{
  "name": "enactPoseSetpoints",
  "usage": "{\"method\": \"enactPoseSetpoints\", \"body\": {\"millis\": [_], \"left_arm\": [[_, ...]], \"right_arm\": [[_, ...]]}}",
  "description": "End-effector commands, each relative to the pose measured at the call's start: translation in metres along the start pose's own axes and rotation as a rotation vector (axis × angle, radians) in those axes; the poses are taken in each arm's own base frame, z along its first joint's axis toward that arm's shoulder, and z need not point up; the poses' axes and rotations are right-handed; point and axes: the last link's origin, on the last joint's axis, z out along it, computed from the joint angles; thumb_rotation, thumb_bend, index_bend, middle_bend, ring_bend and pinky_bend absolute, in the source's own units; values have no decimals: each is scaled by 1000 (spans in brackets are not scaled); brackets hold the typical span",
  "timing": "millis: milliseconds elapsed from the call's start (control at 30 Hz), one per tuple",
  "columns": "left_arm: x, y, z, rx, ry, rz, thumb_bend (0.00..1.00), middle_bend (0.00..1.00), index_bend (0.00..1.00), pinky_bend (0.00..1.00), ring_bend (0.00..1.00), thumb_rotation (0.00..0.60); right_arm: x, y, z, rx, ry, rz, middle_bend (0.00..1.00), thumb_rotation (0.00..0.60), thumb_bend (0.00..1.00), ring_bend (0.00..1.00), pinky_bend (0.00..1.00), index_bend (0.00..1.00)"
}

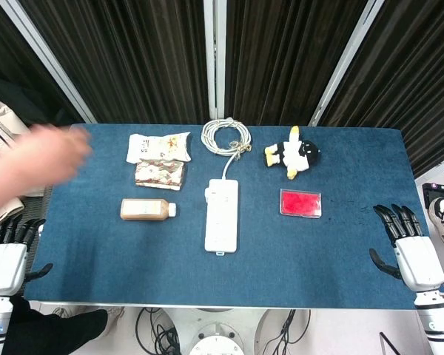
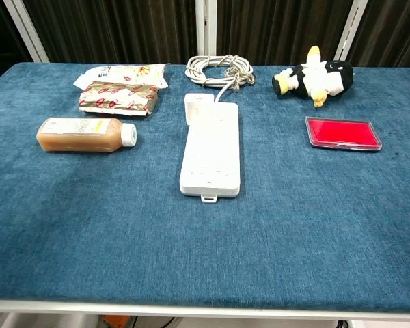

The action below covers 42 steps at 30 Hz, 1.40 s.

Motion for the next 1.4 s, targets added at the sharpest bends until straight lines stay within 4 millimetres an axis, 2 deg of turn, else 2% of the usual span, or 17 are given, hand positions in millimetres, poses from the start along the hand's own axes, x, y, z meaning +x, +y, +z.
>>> {"method": "enactPoseSetpoints", "body": {"millis": [33,333,433,567,767,900,1000,1100,1200,1400], "left_arm": [[-1,0,0,3,0,-4,90,155,175,45,24,600],[0,-1,-1,5,17,-7,90,155,175,45,24,600],[5,1,5,-11,42,-3,89,155,175,45,24,600],[15,13,24,-93,81,-2,89,155,175,46,24,600],[32,52,66,-291,104,-30,89,155,175,46,24,600],[40,79,97,-391,98,-54,90,155,175,47,24,600],[40,99,118,-448,75,-67,89,155,176,48,24,600],[35,121,138,-505,38,-79,89,155,178,55,24,600],[27,143,155,-560,-7,-64,90,155,182,62,24,600],[11,181,183,-628,-82,-68,91,155,194,81,24,600]], "right_arm": [[0,-1,1,1,-4,-1,92,600,252,0,0,25],[-2,-8,3,47,-25,9,95,600,252,0,0,26],[-7,-23,12,150,-71,33,100,600,252,0,0,26],[-22,-56,37,327,-179,21,101,600,252,0,0,26],[-63,-125,84,554,-362,-18,89,600,251,0,0,26],[-89,-164,107,628,-462,-29,93,600,251,0,0,25],[-105,-186,120,657,-499,-38,94,600,251,0,0,33],[-118,-201,131,663,-523,-45,96,600,251,0,0,52],[-127,-208,138,659,-515,-64,113,600,252,0,0,81],[-141,-207,145,611,-529,-47,146,600,251,0,0,122]]}}
